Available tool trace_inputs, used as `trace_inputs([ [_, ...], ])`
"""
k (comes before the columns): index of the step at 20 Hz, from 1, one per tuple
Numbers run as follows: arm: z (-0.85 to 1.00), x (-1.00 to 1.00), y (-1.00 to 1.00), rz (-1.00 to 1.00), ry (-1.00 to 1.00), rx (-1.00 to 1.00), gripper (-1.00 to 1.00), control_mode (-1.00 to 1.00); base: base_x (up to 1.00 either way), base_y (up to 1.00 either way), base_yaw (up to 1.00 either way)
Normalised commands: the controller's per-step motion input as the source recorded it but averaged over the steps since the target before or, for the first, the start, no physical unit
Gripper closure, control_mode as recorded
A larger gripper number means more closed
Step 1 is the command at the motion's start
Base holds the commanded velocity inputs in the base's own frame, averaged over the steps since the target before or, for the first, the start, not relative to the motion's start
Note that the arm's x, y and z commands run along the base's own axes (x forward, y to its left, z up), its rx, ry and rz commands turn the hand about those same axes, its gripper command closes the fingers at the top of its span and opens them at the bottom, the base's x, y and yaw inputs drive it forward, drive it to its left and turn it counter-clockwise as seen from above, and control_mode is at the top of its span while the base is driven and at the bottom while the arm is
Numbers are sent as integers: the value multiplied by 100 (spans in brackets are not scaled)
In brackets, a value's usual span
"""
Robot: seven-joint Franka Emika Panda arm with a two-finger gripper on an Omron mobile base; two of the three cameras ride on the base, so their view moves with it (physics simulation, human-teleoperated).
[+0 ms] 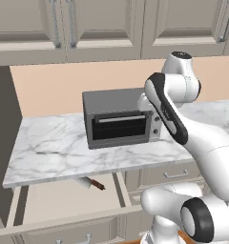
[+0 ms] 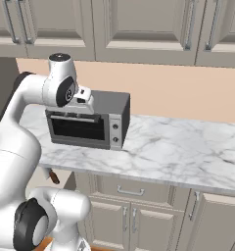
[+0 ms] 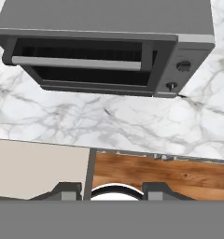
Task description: Pick up the knife from the drawer and place it on the cutting board. Then place the meat from the plate to the cutting board.
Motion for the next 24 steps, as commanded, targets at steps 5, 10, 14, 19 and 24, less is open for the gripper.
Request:
trace_inputs([
  [5,0,-45,4,1,-2,0,-100,-100,0,0,0],
  [10,0,-83,17,6,-5,-1,-100,-100,0,0,0],
  [14,0,-67,0,0,0,0,-100,-100,0,0,0],
  [19,0,-40,0,0,-1,0,-100,-100,0,0,0],
  [24,0,-44,0,0,-8,0,-100,-100,0,0,0],
])
